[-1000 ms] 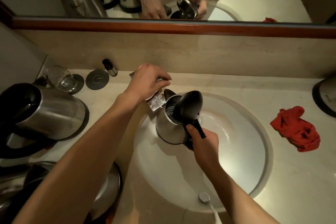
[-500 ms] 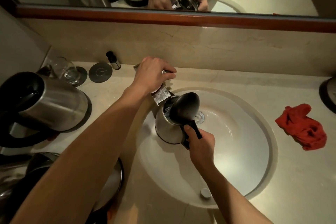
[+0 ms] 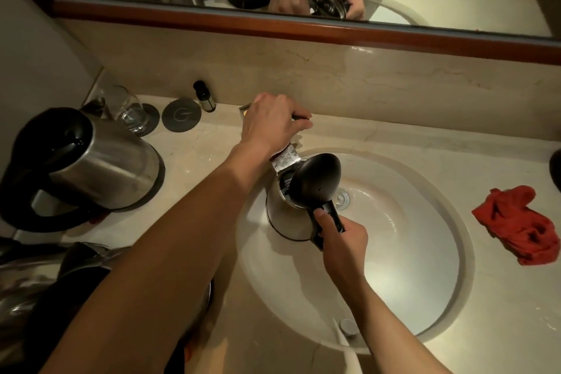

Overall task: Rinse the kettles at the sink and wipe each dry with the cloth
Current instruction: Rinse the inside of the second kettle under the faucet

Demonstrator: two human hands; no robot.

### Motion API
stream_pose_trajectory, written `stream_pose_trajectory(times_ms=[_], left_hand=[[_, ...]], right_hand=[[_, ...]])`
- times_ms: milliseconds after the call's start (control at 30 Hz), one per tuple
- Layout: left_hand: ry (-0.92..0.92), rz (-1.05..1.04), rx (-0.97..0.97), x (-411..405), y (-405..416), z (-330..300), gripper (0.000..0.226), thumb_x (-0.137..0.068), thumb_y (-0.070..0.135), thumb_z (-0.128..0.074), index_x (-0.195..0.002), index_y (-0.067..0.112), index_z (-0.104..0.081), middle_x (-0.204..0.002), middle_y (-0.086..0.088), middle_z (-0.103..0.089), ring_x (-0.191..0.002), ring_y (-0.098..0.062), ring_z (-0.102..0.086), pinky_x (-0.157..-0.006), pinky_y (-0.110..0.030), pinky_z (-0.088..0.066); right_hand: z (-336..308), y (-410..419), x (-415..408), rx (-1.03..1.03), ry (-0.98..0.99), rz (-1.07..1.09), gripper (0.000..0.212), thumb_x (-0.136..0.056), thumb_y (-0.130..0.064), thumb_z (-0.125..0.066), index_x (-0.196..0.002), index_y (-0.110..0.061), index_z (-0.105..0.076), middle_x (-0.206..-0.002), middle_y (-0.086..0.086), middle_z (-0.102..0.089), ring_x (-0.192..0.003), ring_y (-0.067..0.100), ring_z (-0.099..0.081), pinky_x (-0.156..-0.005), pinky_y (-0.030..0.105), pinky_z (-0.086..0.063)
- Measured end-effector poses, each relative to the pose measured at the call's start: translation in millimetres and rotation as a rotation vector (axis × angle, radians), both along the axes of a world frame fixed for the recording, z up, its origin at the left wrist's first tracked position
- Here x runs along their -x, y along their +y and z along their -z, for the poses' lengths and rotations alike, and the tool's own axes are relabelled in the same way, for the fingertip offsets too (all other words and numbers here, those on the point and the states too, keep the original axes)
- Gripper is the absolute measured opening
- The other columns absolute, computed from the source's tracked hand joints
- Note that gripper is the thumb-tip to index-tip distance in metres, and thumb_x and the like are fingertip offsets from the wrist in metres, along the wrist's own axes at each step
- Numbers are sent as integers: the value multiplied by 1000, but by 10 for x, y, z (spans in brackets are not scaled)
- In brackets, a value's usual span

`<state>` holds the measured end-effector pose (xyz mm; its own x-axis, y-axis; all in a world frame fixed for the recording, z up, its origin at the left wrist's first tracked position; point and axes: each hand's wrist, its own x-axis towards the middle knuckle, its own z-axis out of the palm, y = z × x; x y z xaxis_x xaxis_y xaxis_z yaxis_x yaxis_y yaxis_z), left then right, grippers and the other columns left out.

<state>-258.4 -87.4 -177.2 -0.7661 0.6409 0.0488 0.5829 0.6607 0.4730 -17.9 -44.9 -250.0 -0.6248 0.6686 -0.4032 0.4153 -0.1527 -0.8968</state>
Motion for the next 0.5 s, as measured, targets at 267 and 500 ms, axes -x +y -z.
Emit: stream_pose_trajectory(times_ms=[267, 500], left_hand=[[-8, -39, -1, -8, 35, 2, 28, -84, 55, -64, -103, 38, -76, -99, 11, -76, -100, -23, -64, -95, -37, -42], [11, -58, -23, -44, 23, -36, 27, -87, 51, -66, -107, 37, -76, -100, 9, -77, -103, -22, -63, -97, -35, -41]], right_hand=[[-14, 10, 7, -5, 13, -6, 62, -73, -58, -67, -58, -11, -30, -59, 6, -28, -61, 22, -29, -62, 42, -29], [1, 30, 9, 9, 13, 0, 63, -72, -58, -68, -58, -9, -30, -59, 8, -29, -61, 23, -29, -62, 43, -29]])
